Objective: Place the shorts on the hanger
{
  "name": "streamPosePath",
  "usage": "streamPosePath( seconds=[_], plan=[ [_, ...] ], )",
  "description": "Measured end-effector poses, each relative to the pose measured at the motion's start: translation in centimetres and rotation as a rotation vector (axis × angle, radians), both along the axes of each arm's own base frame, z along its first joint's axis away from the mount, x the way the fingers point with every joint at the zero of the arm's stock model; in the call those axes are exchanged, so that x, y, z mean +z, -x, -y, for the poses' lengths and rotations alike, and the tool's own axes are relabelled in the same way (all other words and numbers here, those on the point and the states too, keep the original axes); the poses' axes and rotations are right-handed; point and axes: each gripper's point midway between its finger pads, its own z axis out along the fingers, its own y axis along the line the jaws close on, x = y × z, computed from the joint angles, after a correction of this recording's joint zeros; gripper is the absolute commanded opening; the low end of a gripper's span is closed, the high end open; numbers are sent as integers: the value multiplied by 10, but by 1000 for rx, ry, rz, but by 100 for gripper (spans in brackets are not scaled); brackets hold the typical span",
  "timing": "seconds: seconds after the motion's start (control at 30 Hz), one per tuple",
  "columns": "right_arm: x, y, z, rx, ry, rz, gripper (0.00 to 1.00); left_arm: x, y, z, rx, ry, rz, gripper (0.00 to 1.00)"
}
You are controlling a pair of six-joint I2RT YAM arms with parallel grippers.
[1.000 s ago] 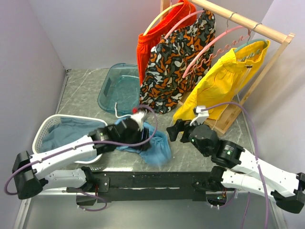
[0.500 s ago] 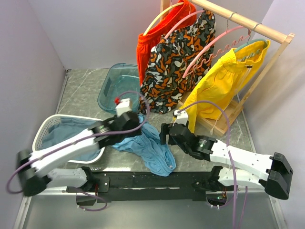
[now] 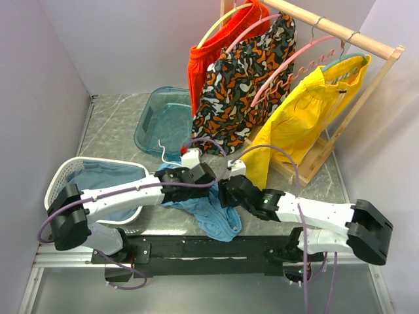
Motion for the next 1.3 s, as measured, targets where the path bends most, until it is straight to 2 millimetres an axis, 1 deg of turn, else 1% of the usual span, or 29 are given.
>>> streamPosePath(
  seconds=[0.07,0.1,0.17,0.2,0.27,0.3,0.37,0.5,0.6,0.73,0.8,0.93,1.03,1.1,1.13,1.2,1.23,1.27,1.3],
  plan=[
    [-9,1,-2,12,22,-17,56,-6,8,7,-6,13,-15,57],
    [-14,1,-3,14,35,-28,51,-10,13,11,-5,19,-23,57],
    [-23,2,-1,11,61,-46,45,-17,18,17,-2,23,-37,57],
    [-26,2,-1,9,69,-51,38,-21,22,21,2,26,-45,57],
    [-30,2,1,0,81,-58,34,-31,28,27,5,22,-61,57],
    [-30,1,1,-6,80,-59,30,-35,31,29,10,24,-69,57],
    [-33,3,6,-17,99,-69,27,-40,32,34,22,47,-80,56],
    [-37,5,13,-39,116,-85,22,-43,30,42,64,96,-82,54],
    [-39,6,15,-48,121,-95,17,-45,28,46,88,134,-79,51],
    [-43,8,21,-67,128,-114,14,-53,29,44,120,157,-88,48],
    [-44,5,23,-85,110,-123,14,-63,33,38,137,149,-93,46],
    [-32,-7,21,-114,38,-110,14,-87,52,18,130,76,-129,44],
    [-26,-9,16,-110,2,-103,13,-90,55,16,132,66,-138,42],
    [-25,-9,15,-106,-7,-102,12,-91,56,15,135,61,-141,35],
    [-24,-9,14,-106,-11,-100,11,-91,56,14,138,60,-143,26],
    [-22,-10,14,-107,-16,-97,9,-91,58,11,143,51,-147,19],
    [-21,-10,14,-108,-21,-95,8,-89,59,10,150,54,-146,8],
    [-19,-10,13,-109,-29,-91,2,-86,60,7,153,52,-145,1],
    [-16,-10,14,-112,-36,-86,0,-80,61,3,155,55,-143,1]
  ],
)
